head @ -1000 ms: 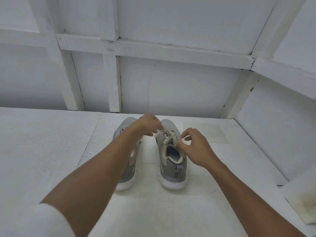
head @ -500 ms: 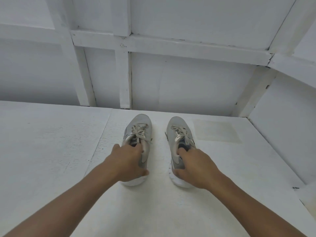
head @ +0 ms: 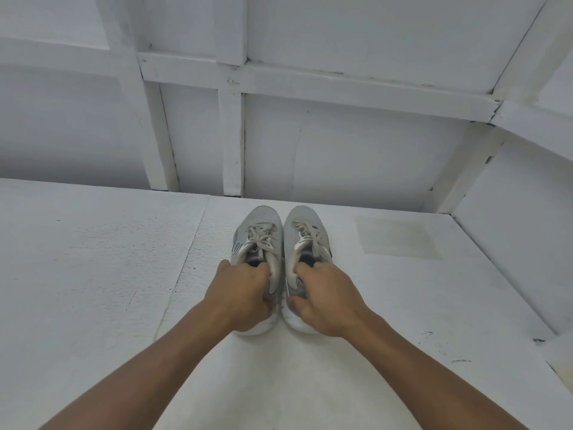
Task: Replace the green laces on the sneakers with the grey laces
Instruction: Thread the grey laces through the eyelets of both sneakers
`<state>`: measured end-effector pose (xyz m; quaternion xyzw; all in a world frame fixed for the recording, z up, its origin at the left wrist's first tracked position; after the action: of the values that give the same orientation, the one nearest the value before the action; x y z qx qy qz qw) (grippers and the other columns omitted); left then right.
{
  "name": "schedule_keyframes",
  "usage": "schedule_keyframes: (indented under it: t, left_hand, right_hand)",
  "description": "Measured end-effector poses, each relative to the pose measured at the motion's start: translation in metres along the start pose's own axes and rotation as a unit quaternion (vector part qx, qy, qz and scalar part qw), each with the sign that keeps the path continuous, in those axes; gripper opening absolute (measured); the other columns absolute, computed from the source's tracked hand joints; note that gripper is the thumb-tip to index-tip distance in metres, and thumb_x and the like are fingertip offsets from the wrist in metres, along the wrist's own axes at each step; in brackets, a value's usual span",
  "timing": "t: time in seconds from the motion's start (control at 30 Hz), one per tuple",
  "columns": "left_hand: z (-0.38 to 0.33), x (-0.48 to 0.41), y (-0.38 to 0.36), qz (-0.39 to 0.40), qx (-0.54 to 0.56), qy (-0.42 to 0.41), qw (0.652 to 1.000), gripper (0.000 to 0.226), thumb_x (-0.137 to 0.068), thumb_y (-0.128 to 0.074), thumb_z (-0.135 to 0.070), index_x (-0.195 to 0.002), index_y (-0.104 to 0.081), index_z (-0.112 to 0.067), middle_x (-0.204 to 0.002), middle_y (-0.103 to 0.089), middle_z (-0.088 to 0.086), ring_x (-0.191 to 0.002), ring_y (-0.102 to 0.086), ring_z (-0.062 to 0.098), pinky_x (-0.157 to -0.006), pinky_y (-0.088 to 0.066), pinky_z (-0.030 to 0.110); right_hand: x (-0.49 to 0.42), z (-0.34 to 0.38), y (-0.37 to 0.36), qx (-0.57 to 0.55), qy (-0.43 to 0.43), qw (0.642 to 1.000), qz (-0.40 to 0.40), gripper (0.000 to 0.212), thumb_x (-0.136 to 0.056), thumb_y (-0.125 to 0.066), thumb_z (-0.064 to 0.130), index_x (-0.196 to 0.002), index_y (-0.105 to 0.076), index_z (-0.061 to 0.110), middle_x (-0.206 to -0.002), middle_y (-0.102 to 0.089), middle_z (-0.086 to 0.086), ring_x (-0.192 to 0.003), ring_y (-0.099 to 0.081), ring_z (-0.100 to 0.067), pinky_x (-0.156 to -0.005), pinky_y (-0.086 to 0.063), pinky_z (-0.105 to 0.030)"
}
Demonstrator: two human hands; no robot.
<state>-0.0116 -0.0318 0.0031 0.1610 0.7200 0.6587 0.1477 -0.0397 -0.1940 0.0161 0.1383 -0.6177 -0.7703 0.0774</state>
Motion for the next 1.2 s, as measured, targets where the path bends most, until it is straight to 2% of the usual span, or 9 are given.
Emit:
schedule_keyframes:
  t: [0.13,0.2,0.3,0.53,0.7,0.87,1.0,1.13,1.2]
  left_hand:
    - [-0.003,0.001,-0.001,-0.028,-0.002,-0.008,1.000,0.030,-0.088,-0.055,-0.046,-0.097,-0.040,-0.022,-0.099,-0.064,-0.001,-0.095,-0.058,0.025,-0.080,-0.026,0.035]
    - [-0.005,0.001,-0.001,-0.037,-0.005,-0.009,0.999,0.027,-0.088,-0.055,-0.043,-0.099,-0.043,-0.022,-0.097,-0.064,-0.002,-0.092,-0.059,0.025,-0.079,-0.026,0.035]
    - [-0.007,0.002,0.000,-0.052,-0.015,-0.005,0.999,0.025,-0.088,-0.054,-0.040,-0.102,-0.047,-0.021,-0.095,-0.065,-0.002,-0.091,-0.059,0.024,-0.079,-0.025,0.035]
    - [-0.007,0.031,0.014,-0.087,-0.015,0.023,0.996,0.023,-0.089,-0.054,-0.038,-0.097,-0.038,-0.023,-0.089,-0.058,-0.005,-0.085,-0.051,0.021,-0.079,-0.024,0.035]
    - [-0.005,0.086,0.025,-0.127,-0.014,0.122,0.984,0.027,-0.090,-0.052,-0.036,-0.090,-0.027,-0.025,-0.077,-0.046,-0.008,-0.077,-0.039,0.019,-0.077,-0.023,0.034]
    - [-0.010,0.165,0.029,-0.159,-0.007,0.245,0.956,0.030,-0.088,-0.057,-0.035,-0.086,-0.028,-0.027,-0.068,-0.040,-0.009,-0.078,-0.044,0.018,-0.075,-0.023,0.034]
    - [-0.014,0.234,0.027,-0.197,-0.049,0.314,0.928,0.053,-0.061,-0.080,-0.031,-0.077,-0.030,-0.027,-0.055,-0.019,-0.013,-0.057,-0.035,0.019,-0.064,-0.024,0.033]
    - [-0.024,0.316,0.017,-0.176,-0.063,0.417,0.889,0.055,-0.056,-0.083,-0.029,-0.075,-0.031,-0.026,-0.051,-0.043,-0.010,-0.056,-0.047,0.021,-0.064,-0.025,0.032]
    - [-0.030,0.337,0.011,-0.175,-0.075,0.445,0.875,0.055,-0.057,-0.083,-0.029,-0.076,-0.031,-0.026,-0.052,-0.045,-0.010,-0.057,-0.047,0.021,-0.063,-0.027,0.033]
  right_hand:
    - [-0.002,0.004,-0.012,-0.006,-0.005,1.000,0.005,0.024,-0.087,-0.061,0.035,-0.087,-0.041,0.021,-0.081,-0.043,0.003,-0.076,-0.040,-0.019,-0.060,-0.031,-0.027]
    - [-0.002,0.005,-0.014,-0.016,-0.003,1.000,0.002,0.025,-0.085,-0.062,0.032,-0.084,-0.040,0.020,-0.078,-0.043,0.003,-0.074,-0.040,-0.018,-0.053,-0.025,-0.020]
    - [-0.003,0.007,-0.015,-0.019,0.004,1.000,-0.009,0.025,-0.084,-0.063,0.027,-0.081,-0.039,0.020,-0.076,-0.042,0.003,-0.072,-0.038,-0.017,-0.052,-0.017,-0.012]
    - [-0.001,0.025,-0.008,-0.007,0.042,0.998,-0.035,0.023,-0.082,-0.063,0.028,-0.080,-0.042,0.021,-0.076,-0.047,0.001,-0.070,-0.042,-0.019,-0.054,-0.022,-0.024]
    - [0.008,0.059,-0.001,-0.010,0.163,0.985,-0.064,0.019,-0.077,-0.068,0.024,-0.079,-0.051,0.017,-0.069,-0.051,0.000,-0.064,-0.040,-0.019,-0.058,-0.029,-0.028]
    - [0.027,0.109,0.001,-0.073,0.311,0.946,-0.052,0.036,-0.066,-0.076,0.015,-0.072,-0.040,0.021,-0.061,-0.029,0.012,-0.057,-0.032,-0.015,-0.056,-0.021,-0.025]
    - [0.051,0.157,-0.009,-0.097,0.407,0.907,-0.037,0.026,-0.067,-0.077,0.017,-0.073,-0.052,0.017,-0.058,-0.045,0.008,-0.057,-0.039,-0.014,-0.058,-0.030,-0.027]
    - [0.084,0.216,-0.030,-0.133,0.500,0.856,0.017,0.021,-0.071,-0.074,0.017,-0.075,-0.053,0.016,-0.060,-0.051,0.006,-0.059,-0.040,-0.015,-0.060,-0.032,-0.028]
    - [0.097,0.231,-0.037,-0.143,0.524,0.839,0.028,0.023,-0.071,-0.072,0.015,-0.074,-0.050,0.016,-0.059,-0.049,0.005,-0.059,-0.037,-0.016,-0.060,-0.029,-0.029]
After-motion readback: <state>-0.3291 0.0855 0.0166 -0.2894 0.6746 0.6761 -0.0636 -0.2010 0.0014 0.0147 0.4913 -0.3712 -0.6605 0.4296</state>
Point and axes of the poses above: each hand's wrist, its own x-axis away from the middle knuckle, its own y-axis out of the back of the hand, z = x × y, the point moved 1 cm from there along -x, towards the middle knuckle
